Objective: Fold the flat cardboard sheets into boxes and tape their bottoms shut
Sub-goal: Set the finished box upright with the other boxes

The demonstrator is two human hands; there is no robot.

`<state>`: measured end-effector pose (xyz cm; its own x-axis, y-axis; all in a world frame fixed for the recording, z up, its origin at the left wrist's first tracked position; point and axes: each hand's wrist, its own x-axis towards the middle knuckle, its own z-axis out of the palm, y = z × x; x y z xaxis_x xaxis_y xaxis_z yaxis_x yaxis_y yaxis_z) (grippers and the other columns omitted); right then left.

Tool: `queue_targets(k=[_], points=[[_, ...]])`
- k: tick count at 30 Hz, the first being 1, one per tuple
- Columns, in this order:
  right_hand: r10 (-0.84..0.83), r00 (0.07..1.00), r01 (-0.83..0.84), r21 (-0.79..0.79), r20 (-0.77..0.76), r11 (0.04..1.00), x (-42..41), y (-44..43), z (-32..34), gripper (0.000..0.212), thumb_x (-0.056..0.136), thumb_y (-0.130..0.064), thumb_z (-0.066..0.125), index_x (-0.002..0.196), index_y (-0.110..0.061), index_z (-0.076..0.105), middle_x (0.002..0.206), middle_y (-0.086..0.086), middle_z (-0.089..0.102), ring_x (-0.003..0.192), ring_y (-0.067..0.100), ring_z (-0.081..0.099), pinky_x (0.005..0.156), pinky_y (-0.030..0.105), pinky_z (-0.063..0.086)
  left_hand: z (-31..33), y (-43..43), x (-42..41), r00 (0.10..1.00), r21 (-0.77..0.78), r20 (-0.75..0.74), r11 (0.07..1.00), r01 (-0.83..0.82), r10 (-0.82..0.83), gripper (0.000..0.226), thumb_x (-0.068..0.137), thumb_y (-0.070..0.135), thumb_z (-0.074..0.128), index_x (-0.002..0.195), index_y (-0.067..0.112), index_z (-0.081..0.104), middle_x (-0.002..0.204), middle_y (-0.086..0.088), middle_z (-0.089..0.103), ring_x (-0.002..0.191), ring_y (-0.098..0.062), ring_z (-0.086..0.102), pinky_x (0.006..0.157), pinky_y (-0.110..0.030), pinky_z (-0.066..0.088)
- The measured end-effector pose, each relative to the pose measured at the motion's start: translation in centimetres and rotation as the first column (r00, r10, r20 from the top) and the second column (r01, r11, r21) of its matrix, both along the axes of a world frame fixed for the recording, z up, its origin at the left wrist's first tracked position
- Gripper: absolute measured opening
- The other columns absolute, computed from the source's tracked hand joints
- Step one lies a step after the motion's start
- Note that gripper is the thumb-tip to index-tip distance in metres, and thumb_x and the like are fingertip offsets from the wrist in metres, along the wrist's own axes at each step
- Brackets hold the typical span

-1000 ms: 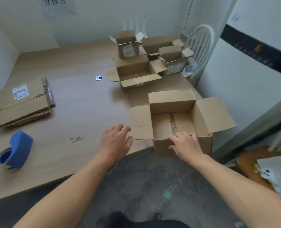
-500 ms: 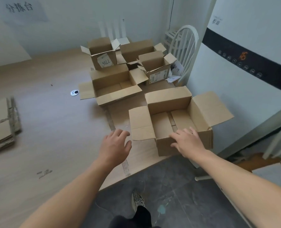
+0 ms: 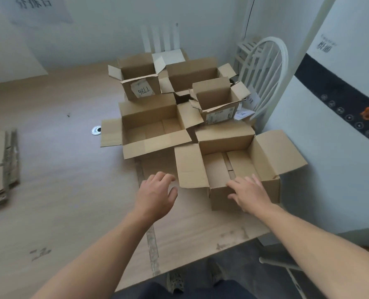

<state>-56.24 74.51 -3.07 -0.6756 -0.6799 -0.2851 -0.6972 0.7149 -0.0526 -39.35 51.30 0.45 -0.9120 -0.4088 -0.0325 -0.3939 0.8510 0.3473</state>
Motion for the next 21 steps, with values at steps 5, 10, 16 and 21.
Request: queue_targets(k=[5,10,16,21], points=[[0.05,0.998,-0.051,0.024,0.046,0.998,-3.8,-0.2,-0.6,0.03,0.099,-0.039,0.052,0.128,-0.033,0.048,0.129,-0.006,0.055,0.123,0.021,0.046,0.118,0.049,0.015,0.2,1.7,-2.1,0.996,0.019,0.052,0.997,-0.071,0.07,0.032,0.099,0.035,0.05,0.128,0.022,0.057,0.128,0.004,0.055,0.114,-0.021,0.051,0.093,-0.033,0.039],[0.087,0.995,-0.088,0.017,0.042,0.996,-6.0,-0.4,-0.2,0.025,0.099,-0.04,0.052,0.122,-0.03,0.048,0.125,-0.004,0.055,0.119,0.022,0.047,0.109,0.044,0.027,0.1,2.8,-3.9,0.988,0.047,0.046,0.987,-0.15,0.148,0.032,0.098,0.034,0.051,0.127,0.021,0.058,0.128,0.004,0.055,0.115,-0.021,0.052,0.093,-0.034,0.04],[0.155,0.986,-0.16,0.084,0.059,0.984,-8.1,-0.6,0.2,0.03,0.099,-0.037,0.052,0.126,-0.028,0.045,0.132,0.0,0.051,0.125,0.025,0.043,0.114,0.047,0.023,-0.4,4.0,-4.4,0.977,0.062,0.036,0.975,-0.213,0.211,0.031,0.097,0.031,0.054,0.125,0.019,0.06,0.124,0.002,0.058,0.112,-0.024,0.055,0.092,-0.036,0.043],[0.274,0.949,-0.29,0.092,0.154,0.953,-9.7,-0.6,1.4,0.046,0.097,-0.044,0.048,0.14,-0.029,0.041,0.139,0.001,0.046,0.128,0.024,0.041,0.112,0.043,0.029,-0.7,4.4,-4.2,0.961,0.083,0.039,0.957,-0.278,0.276,0.03,0.097,0.031,0.054,0.125,0.02,0.06,0.124,0.004,0.058,0.114,-0.021,0.054,0.093,-0.035,0.041]])
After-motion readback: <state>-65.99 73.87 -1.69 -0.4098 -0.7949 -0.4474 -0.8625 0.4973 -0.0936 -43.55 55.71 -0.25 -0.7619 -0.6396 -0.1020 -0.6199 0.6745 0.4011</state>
